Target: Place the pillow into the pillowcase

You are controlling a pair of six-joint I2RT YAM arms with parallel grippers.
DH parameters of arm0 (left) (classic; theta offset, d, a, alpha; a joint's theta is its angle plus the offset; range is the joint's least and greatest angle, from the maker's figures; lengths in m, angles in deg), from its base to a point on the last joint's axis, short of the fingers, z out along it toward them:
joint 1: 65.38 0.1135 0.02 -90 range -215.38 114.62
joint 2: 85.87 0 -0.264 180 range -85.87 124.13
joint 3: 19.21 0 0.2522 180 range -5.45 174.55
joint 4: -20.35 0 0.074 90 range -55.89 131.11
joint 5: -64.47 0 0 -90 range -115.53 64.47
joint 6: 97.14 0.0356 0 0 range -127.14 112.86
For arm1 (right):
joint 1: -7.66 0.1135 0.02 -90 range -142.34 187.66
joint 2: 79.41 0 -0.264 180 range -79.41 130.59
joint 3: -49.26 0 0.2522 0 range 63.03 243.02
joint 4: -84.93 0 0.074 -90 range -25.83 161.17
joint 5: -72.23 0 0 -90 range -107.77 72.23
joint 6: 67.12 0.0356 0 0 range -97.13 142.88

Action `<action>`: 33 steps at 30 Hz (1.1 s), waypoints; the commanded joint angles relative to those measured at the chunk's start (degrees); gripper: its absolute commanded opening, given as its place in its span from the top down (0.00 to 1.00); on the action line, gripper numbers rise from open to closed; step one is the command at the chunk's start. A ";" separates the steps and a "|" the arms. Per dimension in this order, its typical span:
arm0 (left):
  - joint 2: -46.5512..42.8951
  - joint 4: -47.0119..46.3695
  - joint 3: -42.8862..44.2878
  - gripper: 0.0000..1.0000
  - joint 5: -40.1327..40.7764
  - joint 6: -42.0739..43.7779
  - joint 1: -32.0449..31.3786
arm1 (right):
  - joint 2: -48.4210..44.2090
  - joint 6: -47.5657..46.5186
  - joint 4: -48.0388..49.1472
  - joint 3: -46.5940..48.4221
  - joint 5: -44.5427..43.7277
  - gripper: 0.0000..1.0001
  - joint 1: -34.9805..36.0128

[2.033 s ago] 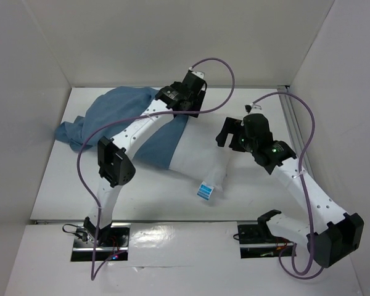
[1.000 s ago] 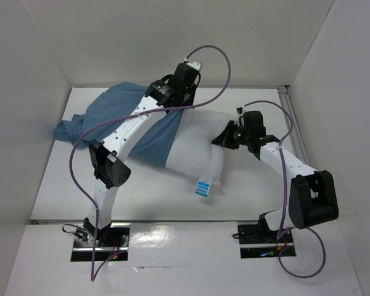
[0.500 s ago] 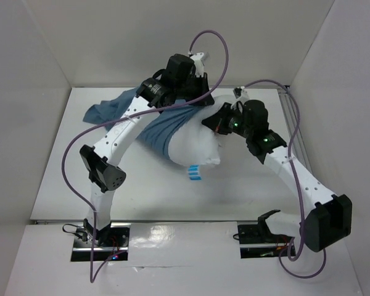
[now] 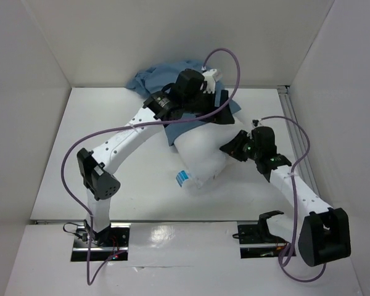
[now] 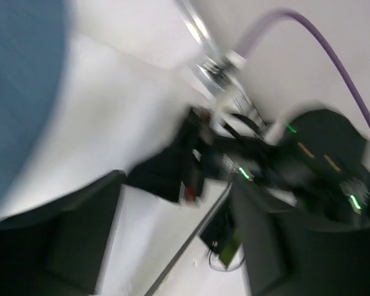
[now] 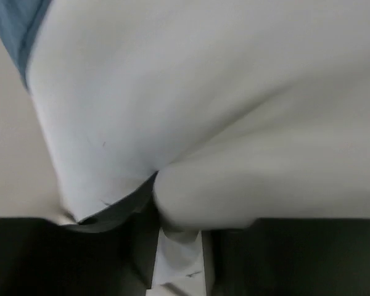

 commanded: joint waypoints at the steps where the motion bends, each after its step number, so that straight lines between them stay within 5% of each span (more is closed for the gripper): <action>1: -2.64 4.78 11.74 0.08 -4.15 5.23 -2.94 | 0.86 -4.84 -4.25 5.99 -2.30 0.59 -4.11; 2: -2.64 7.16 13.59 0.06 -2.74 6.90 -2.94 | 0.86 -6.94 -6.46 7.22 -2.83 0.24 -4.90; 6: -12.28 9.90 3.45 0.05 13.94 13.33 -2.94 | -0.71 -11.53 -16.39 13.37 -4.94 0.07 -11.40; 8: -17.64 6.49 -4.10 0.16 18.52 13.86 -1.63 | -2.03 -13.02 -20.97 16.45 -4.33 0.04 -13.07; 9: -23.06 4.82 -13.02 0.50 22.28 13.86 -0.32 | -2.04 -14.42 -22.28 17.24 -4.33 0.03 -13.69; 12: -30.12 -1.68 -30.86 0.90 25.40 11.77 3.97 | -3.88 -15.05 -26.50 19.88 -3.19 0.02 -13.70; 14: -30.85 -7.11 -39.09 0.83 23.65 10.18 6.27 | -3.88 -15.05 -27.04 20.50 -2.66 0.00 -14.23; 15: -30.85 -8.45 -42.43 0.71 21.29 8.96 7.15 | -4.49 -15.05 -27.74 20.50 -2.66 0.00 -14.23; 16: -29.63 -10.12 -47.77 0.42 20.66 8.25 7.69 | -4.50 -15.05 -27.75 21.03 -2.14 0.00 -14.23; 20: -27.16 -19.42 -57.38 0.12 21.16 7.18 5.51 | -4.50 -15.05 -29.67 23.40 -2.13 0.00 -14.23; 33: -17.86 -49.06 -66.99 0.13 23.20 14.46 4.70 | -2.21 -15.58 -30.91 25.07 -1.08 0.00 -14.23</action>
